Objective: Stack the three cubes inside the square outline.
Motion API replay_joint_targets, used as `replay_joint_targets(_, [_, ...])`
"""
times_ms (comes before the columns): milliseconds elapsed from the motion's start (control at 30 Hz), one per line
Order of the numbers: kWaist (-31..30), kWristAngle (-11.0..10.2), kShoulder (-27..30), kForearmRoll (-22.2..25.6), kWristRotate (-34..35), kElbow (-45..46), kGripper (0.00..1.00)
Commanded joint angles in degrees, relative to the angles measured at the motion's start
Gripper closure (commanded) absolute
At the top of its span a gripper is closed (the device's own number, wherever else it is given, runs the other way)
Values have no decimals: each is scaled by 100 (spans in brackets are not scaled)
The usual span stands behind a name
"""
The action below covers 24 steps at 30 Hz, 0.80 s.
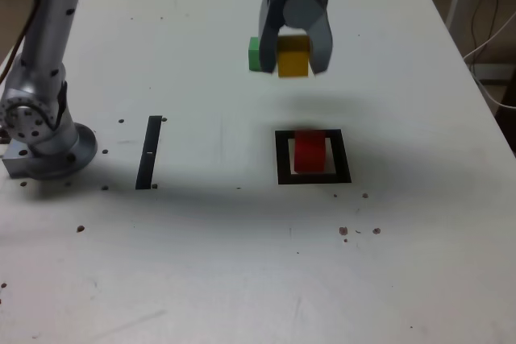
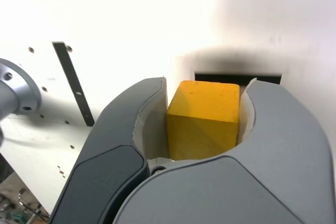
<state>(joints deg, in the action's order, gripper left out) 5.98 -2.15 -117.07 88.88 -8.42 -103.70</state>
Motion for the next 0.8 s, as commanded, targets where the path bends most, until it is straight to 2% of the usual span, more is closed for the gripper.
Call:
replay_joint_targets(0, [-146,69,30,-86,106,92,72])
replay_joint_targets(300, [-525,284,-93,-316,359,297,72])
replay_joint_targets(767, [-900,463,-399,-521,579,252,72])
